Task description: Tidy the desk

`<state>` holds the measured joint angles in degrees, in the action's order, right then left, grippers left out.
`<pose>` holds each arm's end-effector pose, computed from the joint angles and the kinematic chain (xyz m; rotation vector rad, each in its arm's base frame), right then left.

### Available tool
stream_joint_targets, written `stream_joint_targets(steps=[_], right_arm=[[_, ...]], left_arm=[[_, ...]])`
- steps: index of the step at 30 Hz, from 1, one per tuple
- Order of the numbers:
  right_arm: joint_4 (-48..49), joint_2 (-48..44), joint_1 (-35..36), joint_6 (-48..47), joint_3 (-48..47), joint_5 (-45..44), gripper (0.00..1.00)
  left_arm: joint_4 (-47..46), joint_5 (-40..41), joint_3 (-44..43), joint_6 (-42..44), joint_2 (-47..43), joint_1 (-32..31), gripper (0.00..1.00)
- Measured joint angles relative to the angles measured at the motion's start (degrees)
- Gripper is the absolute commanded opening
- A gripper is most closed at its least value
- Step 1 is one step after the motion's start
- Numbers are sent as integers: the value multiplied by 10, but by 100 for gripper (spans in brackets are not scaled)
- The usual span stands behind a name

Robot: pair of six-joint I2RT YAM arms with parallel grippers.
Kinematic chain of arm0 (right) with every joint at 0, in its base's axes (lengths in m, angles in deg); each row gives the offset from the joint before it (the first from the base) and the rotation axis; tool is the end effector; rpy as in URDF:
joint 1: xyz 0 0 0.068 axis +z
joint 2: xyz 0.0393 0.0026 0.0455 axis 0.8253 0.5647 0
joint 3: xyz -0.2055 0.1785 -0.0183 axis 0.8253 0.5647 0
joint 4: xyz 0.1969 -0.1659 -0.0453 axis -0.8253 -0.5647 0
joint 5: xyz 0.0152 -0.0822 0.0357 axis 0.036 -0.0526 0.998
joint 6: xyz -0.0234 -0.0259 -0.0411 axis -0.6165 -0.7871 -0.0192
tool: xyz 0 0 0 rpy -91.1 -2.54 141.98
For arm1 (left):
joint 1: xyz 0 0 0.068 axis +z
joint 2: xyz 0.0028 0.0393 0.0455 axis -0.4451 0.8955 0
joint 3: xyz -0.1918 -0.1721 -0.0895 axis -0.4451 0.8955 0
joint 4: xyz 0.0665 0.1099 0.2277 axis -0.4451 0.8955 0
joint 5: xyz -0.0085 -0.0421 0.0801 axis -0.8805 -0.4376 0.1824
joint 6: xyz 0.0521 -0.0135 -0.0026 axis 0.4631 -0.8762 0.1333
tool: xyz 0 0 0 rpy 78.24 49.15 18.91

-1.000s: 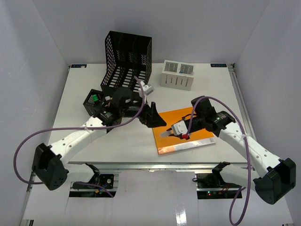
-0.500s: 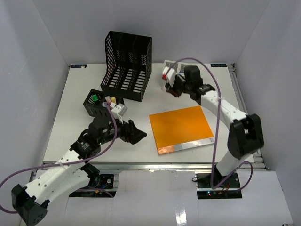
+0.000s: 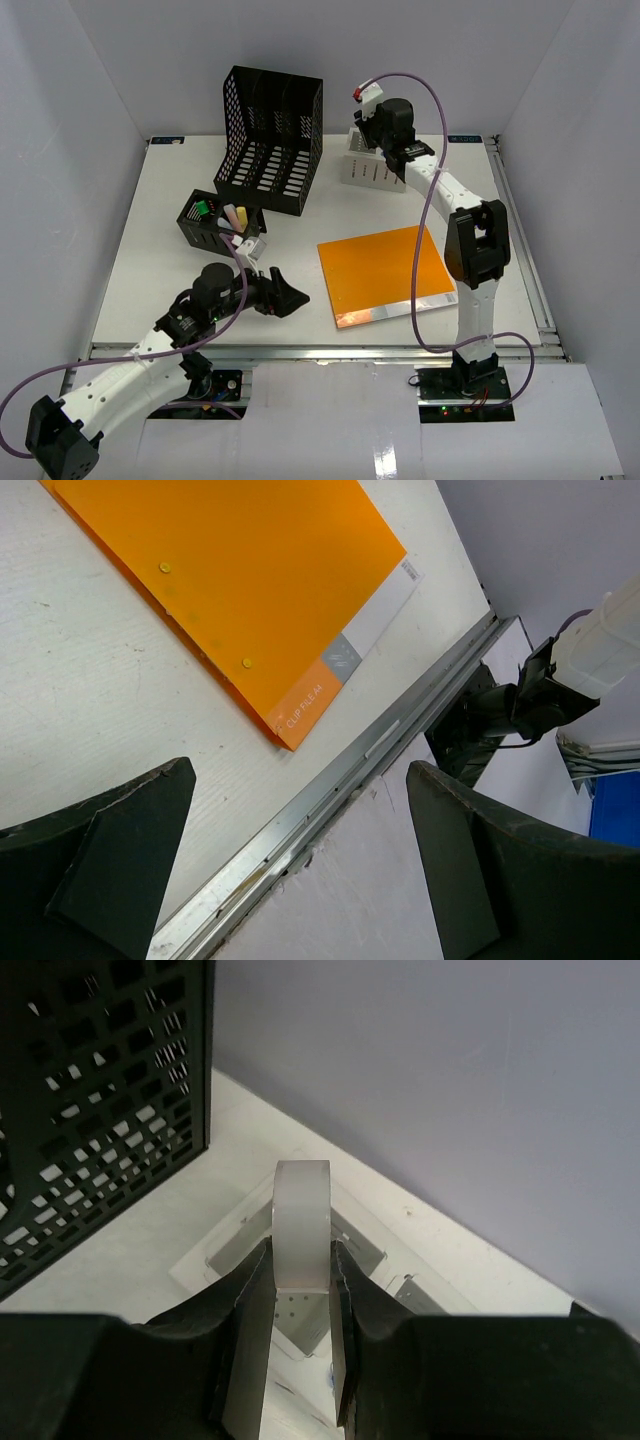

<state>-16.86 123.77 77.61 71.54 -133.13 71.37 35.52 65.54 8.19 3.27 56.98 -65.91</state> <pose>0.4740 0.1908 0.3171 -0.5842 1.6661 0.0405 0.1191 -0.1112 0.2311 0.2759 2.0876 -1.1198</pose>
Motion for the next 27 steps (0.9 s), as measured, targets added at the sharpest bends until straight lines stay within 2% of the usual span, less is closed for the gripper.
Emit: stream_joint_targets(steps=[6,10,19,23,27], right_arm=[[-5,23,-8,14,1,-2,15],[-4,25,-11,15,3,0,29],[0,25,-14,14,12,18,47],[0,25,-14,17,19,28,62],[-12,10,-14,11,45,58,87]], left_arm=[[-12,0,0,-7,1,0,98],[-13,0,1,-12,0,0,98],[-3,1,6,-26,-46,0,98],[0,2,11,-34,-65,0,98],[8,3,15,-42,-80,0,98]])
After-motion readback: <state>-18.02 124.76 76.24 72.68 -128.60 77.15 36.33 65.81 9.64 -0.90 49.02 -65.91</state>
